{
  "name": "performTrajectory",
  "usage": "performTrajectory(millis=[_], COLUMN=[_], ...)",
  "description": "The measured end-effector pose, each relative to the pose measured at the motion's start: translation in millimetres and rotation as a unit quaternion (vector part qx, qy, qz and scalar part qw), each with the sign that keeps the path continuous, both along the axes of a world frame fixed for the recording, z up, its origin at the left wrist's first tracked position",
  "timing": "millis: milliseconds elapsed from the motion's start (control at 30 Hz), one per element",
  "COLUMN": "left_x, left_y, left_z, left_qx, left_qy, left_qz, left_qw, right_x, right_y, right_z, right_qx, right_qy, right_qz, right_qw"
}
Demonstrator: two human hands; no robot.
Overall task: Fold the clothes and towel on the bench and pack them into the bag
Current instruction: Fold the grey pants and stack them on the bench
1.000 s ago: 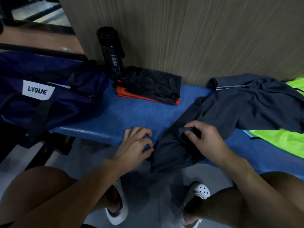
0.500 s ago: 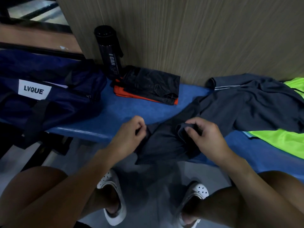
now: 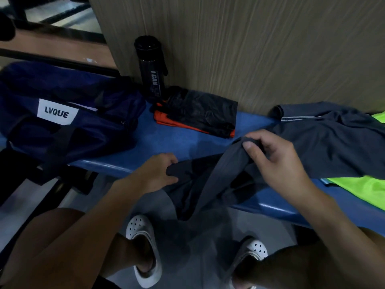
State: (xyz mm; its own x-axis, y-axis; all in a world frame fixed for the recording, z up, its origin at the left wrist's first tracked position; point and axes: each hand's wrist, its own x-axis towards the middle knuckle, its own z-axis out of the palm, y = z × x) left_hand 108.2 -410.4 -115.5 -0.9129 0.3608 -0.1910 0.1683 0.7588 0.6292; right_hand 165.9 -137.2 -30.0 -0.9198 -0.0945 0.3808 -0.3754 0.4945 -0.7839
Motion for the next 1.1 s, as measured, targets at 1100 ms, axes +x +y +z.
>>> performTrajectory(millis=[1100], left_x=[-7.9], left_y=[-12.1], left_z=[26.4], left_qx=[0.212], left_qy=[0.171], left_qz=[0.105], left_qw=[0.956], right_x=[22.8], right_y=[0.2], right_z=[7.8], right_qx=[0.021], right_qy=[-0.047], right_qz=[-0.015], right_qw=[0.999])
